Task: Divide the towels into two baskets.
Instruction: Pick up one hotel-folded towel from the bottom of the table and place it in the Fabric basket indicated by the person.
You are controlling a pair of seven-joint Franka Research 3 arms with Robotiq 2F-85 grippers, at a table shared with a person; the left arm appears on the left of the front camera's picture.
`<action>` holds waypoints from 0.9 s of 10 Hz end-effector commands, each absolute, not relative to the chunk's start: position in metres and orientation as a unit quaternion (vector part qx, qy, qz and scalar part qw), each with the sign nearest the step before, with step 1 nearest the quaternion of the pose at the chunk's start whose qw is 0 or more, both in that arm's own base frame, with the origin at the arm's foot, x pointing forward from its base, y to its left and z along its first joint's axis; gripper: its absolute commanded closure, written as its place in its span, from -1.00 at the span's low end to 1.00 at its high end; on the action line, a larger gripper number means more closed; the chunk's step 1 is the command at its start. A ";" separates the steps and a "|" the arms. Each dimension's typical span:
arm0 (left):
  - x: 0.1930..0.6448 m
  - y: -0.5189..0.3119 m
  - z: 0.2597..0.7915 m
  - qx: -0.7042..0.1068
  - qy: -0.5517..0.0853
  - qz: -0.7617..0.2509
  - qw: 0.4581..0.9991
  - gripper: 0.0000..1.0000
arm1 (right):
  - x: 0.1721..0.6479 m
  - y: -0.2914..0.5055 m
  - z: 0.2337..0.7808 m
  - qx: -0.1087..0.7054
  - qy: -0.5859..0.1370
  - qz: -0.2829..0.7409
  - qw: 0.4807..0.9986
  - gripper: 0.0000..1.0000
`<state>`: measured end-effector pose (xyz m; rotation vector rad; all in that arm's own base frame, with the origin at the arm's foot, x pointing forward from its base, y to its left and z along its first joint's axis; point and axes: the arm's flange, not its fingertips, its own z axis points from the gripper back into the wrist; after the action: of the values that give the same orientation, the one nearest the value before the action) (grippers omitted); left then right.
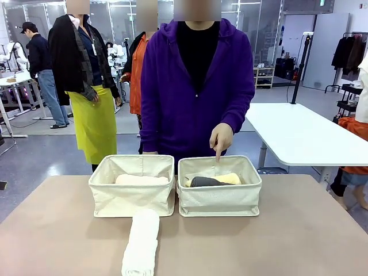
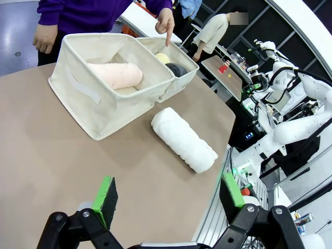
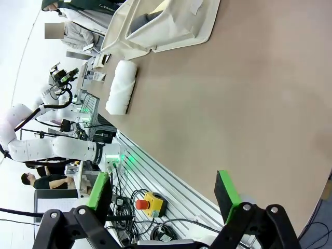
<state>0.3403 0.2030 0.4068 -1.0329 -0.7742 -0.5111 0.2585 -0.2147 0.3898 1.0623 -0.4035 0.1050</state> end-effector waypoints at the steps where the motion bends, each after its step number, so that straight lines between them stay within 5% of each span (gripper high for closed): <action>1: 0.338 0.204 0.409 -0.476 -0.360 -0.235 0.767 -1.00 | 0.257 -0.213 0.394 0.507 -0.197 0.047 0.838 -1.00; 9: 0.340 0.203 0.407 -0.476 -0.357 -0.236 0.769 -1.00 | 0.257 -0.213 0.394 0.507 -0.197 0.047 0.838 -1.00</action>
<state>0.3404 0.2029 0.4068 -1.0330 -0.7739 -0.5114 0.2588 -0.2142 0.3901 1.0613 -0.4017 0.1063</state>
